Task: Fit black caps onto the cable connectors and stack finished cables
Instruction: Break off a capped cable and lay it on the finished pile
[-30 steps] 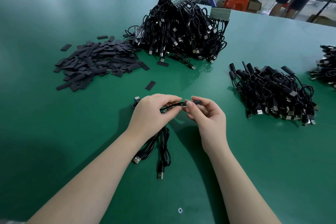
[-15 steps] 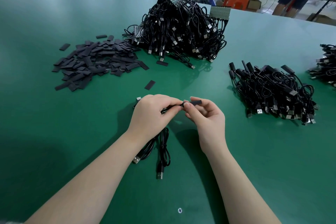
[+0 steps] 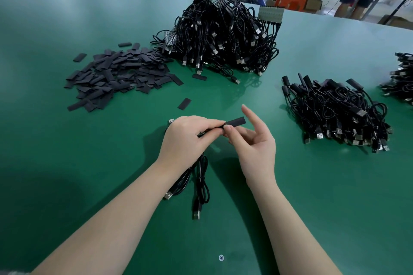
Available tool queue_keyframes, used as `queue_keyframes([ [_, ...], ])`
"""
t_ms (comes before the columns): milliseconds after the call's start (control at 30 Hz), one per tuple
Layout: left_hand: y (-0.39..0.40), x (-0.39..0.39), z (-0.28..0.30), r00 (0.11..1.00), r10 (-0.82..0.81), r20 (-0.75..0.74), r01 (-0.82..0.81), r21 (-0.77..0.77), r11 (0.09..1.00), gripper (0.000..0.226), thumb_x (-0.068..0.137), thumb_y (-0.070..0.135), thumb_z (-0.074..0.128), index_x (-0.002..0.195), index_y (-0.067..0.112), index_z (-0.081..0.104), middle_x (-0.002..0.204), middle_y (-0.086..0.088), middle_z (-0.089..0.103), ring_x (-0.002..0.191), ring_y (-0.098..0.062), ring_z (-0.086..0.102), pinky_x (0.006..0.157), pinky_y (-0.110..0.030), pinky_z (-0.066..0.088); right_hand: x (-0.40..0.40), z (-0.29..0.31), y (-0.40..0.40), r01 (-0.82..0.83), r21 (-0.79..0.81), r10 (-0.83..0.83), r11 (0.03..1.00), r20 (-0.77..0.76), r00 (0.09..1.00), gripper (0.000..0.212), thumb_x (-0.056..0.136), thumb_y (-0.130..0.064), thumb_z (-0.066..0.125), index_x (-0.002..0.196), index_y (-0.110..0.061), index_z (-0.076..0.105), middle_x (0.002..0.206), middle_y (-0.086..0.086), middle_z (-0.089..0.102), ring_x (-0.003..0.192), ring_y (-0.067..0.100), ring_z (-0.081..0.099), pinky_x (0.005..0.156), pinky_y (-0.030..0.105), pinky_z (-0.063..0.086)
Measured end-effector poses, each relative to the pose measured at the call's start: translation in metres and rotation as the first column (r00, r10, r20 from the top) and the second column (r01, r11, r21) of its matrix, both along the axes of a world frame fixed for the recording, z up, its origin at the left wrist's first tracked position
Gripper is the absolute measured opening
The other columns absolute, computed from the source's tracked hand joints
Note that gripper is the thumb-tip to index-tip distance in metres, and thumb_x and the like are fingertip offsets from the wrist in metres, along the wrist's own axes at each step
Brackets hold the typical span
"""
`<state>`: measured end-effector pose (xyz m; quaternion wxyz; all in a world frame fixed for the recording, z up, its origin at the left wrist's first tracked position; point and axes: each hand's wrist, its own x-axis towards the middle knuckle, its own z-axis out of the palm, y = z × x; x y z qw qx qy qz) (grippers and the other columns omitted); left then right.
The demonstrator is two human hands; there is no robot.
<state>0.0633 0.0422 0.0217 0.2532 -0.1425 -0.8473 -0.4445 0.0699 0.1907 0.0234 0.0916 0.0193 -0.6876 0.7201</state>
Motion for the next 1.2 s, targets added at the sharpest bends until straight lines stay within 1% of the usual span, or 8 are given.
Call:
queue_keyframes([
  [67, 0.0008, 0.0003, -0.0004, 1.000, 0.015, 0.013, -0.015, 0.013, 1.000, 0.016, 0.082, 0.024, 0.072, 0.096, 0.020, 0.079, 0.089, 0.010, 0.075, 0.084, -0.004, 0.067, 0.077, -0.038, 0.055, 0.0012, -0.0001, -0.0018, 0.039, 0.072, -0.037, 0.997, -0.032, 0.999, 0.052, 0.086, -0.016, 0.076, 0.118, -0.053, 0.058, 0.089, -0.010, 0.077, 0.091, 0.008, 0.073, 0.082, 0.012, 0.050],
  [200, 0.0009, 0.0003, -0.0017, 1.000, 0.019, 0.017, -0.020, 0.018, 1.000, 0.017, 0.082, 0.021, 0.073, 0.098, 0.019, 0.078, 0.091, 0.009, 0.076, 0.087, -0.003, 0.066, 0.081, -0.032, 0.051, 0.0017, -0.0013, -0.0013, 0.022, 0.146, -0.016, 0.989, -0.045, 0.999, 0.049, 0.090, -0.019, 0.072, 0.120, -0.054, 0.054, 0.089, -0.018, 0.076, 0.091, 0.003, 0.072, 0.079, 0.007, 0.048],
  [367, -0.0017, 0.0006, -0.0018, 1.000, -0.007, 0.024, 0.007, -0.002, 1.000, 0.020, 0.081, 0.017, 0.069, 0.098, 0.022, 0.079, 0.089, 0.012, 0.075, 0.088, -0.002, 0.064, 0.083, -0.030, 0.048, 0.0016, -0.0037, -0.0019, -0.023, 0.187, 0.027, 0.982, -0.019, 0.999, 0.050, 0.091, -0.024, 0.071, 0.125, -0.053, 0.050, 0.086, -0.013, 0.077, 0.088, 0.012, 0.073, 0.083, 0.018, 0.054],
  [500, -0.0036, 0.0009, 0.0007, 0.998, -0.054, 0.024, 0.055, -0.036, 0.998, 0.018, 0.083, 0.020, 0.070, 0.097, 0.026, 0.079, 0.088, 0.014, 0.075, 0.085, -0.002, 0.065, 0.082, -0.033, 0.049, -0.0011, -0.0025, -0.0002, -0.026, 0.176, 0.029, 0.984, -0.012, 1.000, 0.042, 0.092, -0.023, 0.069, 0.120, -0.051, 0.054, 0.085, -0.011, 0.077, 0.088, 0.010, 0.072, 0.087, 0.024, 0.055],
  [667, -0.0019, 0.0005, 0.0013, 0.997, -0.058, 0.052, 0.057, 0.014, 0.998, 0.017, 0.084, 0.022, 0.070, 0.099, 0.026, 0.078, 0.091, 0.017, 0.074, 0.088, 0.000, 0.066, 0.083, -0.039, 0.053, -0.0002, -0.0054, -0.0040, -0.007, 0.139, 0.012, 0.990, -0.032, 0.999, 0.046, 0.095, -0.020, 0.066, 0.128, -0.047, 0.051, 0.088, -0.011, 0.076, 0.086, 0.007, 0.071, 0.082, 0.017, 0.053],
  [833, -0.0050, 0.0006, -0.0001, 0.998, -0.020, 0.053, 0.019, 0.011, 1.000, 0.017, 0.082, 0.022, 0.075, 0.099, 0.025, 0.078, 0.091, 0.023, 0.070, 0.089, 0.001, 0.065, 0.082, -0.037, 0.054, -0.0002, -0.0033, -0.0004, -0.030, 0.119, 0.033, 0.992, -0.018, 0.999, 0.038, 0.095, -0.020, 0.065, 0.120, -0.048, 0.057, 0.084, -0.011, 0.076, 0.084, 0.004, 0.072, 0.077, 0.013, 0.051],
  [1000, -0.0008, -0.0005, 0.0004, 0.999, 0.011, 0.048, -0.013, 0.042, 0.999, 0.017, 0.082, 0.024, 0.073, 0.097, 0.026, 0.078, 0.090, 0.025, 0.069, 0.086, 0.002, 0.065, 0.081, -0.034, 0.054, 0.0008, -0.0063, -0.0060, -0.040, 0.074, 0.037, 0.996, 0.040, 0.999, 0.058, 0.096, -0.021, 0.064, 0.148, -0.030, 0.039, 0.091, -0.013, 0.076, 0.084, 0.006, 0.072, 0.074, 0.012, 0.051],
  [1200, -0.0011, 0.0013, -0.0009, 0.998, 0.014, 0.066, -0.016, 0.042, 0.999, 0.017, 0.081, 0.026, 0.075, 0.098, 0.026, 0.078, 0.091, 0.018, 0.073, 0.086, -0.001, 0.066, 0.082, -0.036, 0.054, 0.0004, -0.0081, -0.0030, 0.011, 0.155, -0.006, 0.988, -0.030, 1.000, 0.044, 0.095, -0.024, 0.066, 0.121, -0.055, 0.051, 0.085, -0.012, 0.075, 0.083, 0.013, 0.072, 0.073, 0.009, 0.047],
])
